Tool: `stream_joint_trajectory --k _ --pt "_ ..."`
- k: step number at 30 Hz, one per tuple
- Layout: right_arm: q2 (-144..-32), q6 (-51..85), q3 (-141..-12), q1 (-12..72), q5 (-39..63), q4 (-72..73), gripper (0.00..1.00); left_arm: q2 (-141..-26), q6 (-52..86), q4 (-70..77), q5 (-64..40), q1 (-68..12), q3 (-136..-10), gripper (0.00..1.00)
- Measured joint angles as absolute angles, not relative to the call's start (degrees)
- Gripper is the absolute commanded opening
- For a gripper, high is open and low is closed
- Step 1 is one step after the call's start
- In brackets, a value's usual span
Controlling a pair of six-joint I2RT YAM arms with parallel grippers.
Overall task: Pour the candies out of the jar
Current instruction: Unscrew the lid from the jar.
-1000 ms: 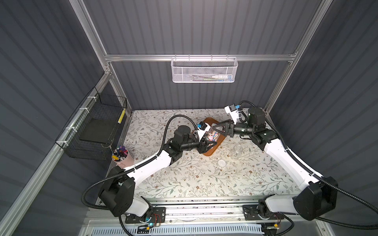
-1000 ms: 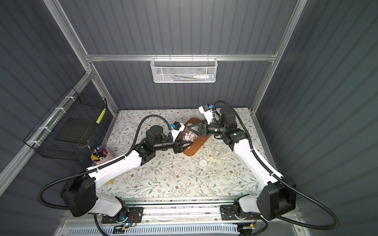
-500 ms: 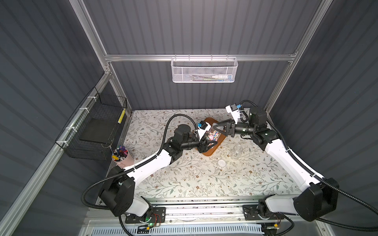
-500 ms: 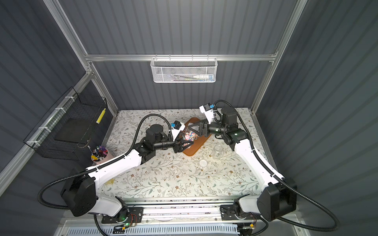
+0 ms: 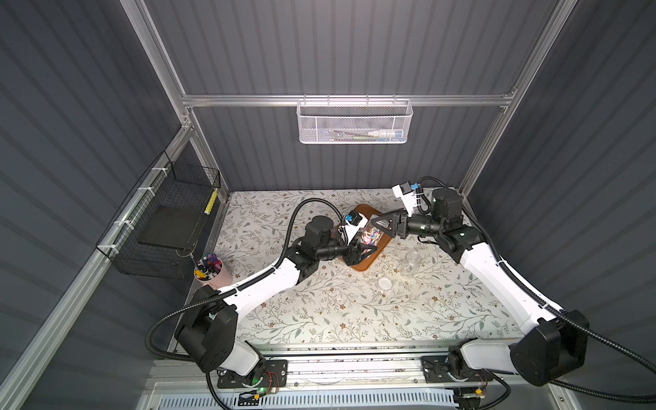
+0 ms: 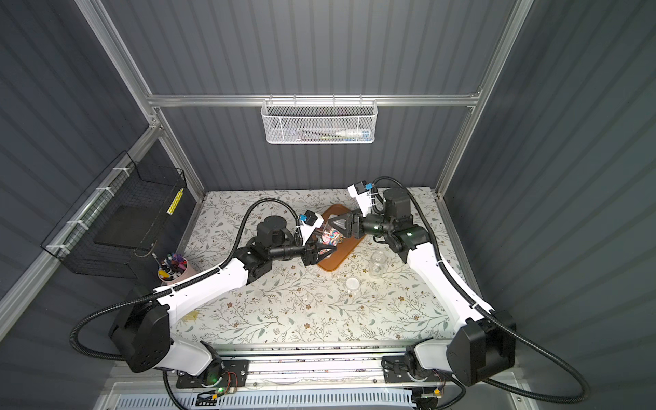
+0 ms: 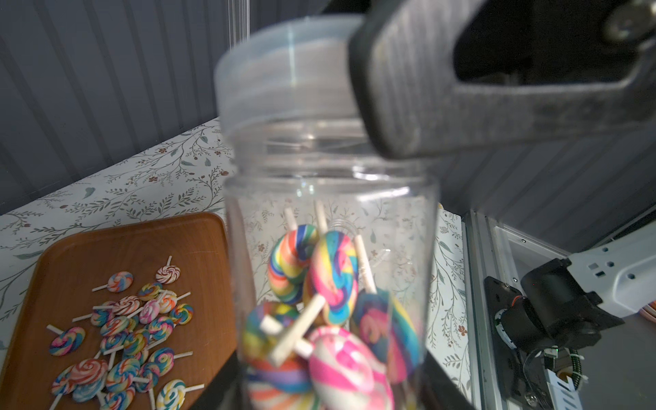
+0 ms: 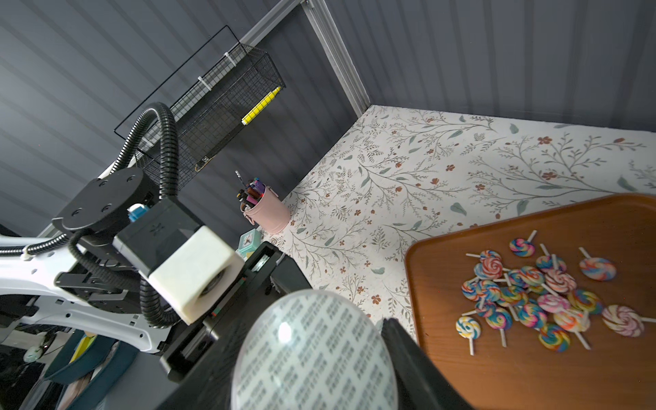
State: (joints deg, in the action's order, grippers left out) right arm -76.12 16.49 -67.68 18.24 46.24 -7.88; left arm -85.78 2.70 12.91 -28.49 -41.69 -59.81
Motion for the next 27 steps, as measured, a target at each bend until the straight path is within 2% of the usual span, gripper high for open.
stream_joint_trajectory --k 9,11,13,24,27 --pt "-76.05 16.73 -67.66 18.55 45.60 -7.57 0.62 -86.28 2.57 10.17 -27.62 -41.69 -59.81 0.00" --pt "-75.88 16.51 -67.64 18.59 44.75 -7.51 0.55 -86.28 2.57 10.07 -27.44 -41.69 -59.81 0.00" --pt "-75.64 16.47 -67.64 18.59 44.29 -7.51 0.52 -86.32 2.57 10.04 -27.27 -41.69 -59.81 0.00" --pt "-75.59 15.05 -67.64 19.64 43.48 -9.34 0.73 -86.35 2.57 10.04 -26.55 -41.69 -59.79 0.00" --pt "-75.59 14.00 -67.66 20.38 42.61 -10.44 0.76 -86.35 2.57 10.04 -26.57 -41.69 -59.79 0.00"
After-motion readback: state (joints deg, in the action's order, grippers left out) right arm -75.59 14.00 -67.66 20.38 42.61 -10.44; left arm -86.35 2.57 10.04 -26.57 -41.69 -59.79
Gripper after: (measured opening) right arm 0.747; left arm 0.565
